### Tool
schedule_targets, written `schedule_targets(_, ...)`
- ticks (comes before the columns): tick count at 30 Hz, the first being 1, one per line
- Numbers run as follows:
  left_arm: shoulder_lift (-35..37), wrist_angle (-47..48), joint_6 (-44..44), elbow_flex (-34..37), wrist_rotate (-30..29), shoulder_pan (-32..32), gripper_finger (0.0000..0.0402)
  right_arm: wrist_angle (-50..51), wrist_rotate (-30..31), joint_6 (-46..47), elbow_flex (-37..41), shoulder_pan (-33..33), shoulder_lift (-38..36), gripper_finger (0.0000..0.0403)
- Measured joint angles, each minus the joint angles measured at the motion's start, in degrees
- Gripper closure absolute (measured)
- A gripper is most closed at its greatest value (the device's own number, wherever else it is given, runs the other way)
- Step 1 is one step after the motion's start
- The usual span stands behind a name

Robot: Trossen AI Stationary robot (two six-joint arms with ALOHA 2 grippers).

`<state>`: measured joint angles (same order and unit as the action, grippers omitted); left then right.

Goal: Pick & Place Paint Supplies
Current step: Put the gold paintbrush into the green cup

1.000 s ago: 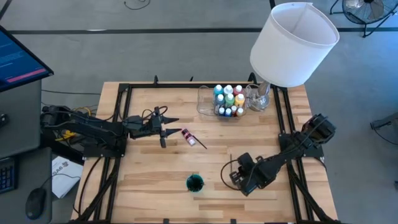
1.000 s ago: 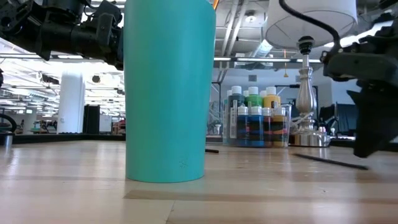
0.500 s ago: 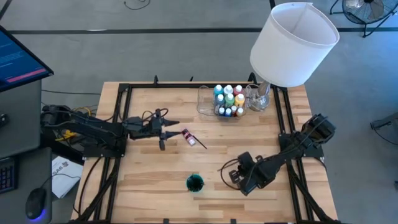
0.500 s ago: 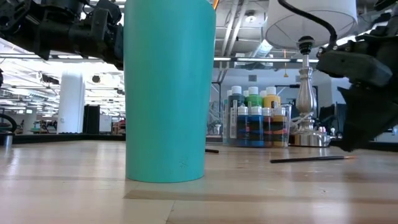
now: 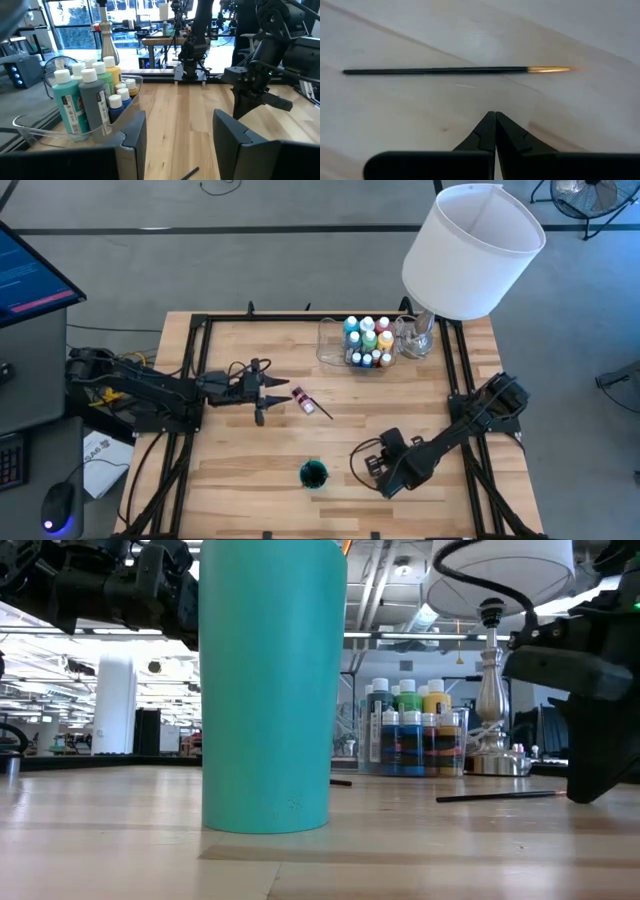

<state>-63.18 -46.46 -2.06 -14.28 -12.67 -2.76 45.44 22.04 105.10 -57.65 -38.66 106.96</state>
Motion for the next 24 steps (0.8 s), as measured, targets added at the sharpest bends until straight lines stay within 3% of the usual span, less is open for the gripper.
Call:
schedule_targets(4, 0.0, -0.02, 0.06, 0.0, -0.02, -0.47, 0.028, 6.54, -1.22, 2.99, -1.25, -0.31, 0.21, 0.0403)
schedule_targets(12, 0.0, -0.01, 0.06, 0.0, -0.24, -0.53, 0.028, 8.68, -1.85, 1.67, -1.17, 1.95, 0.28, 0.0403)
schedule_targets(24, 0.0, 0.09, 0.02, 0.0, -0.2, -0.51, 0.028, 9.88, 2.18, 0.79, 1.16, 4.42, 0.3, 0.0403)
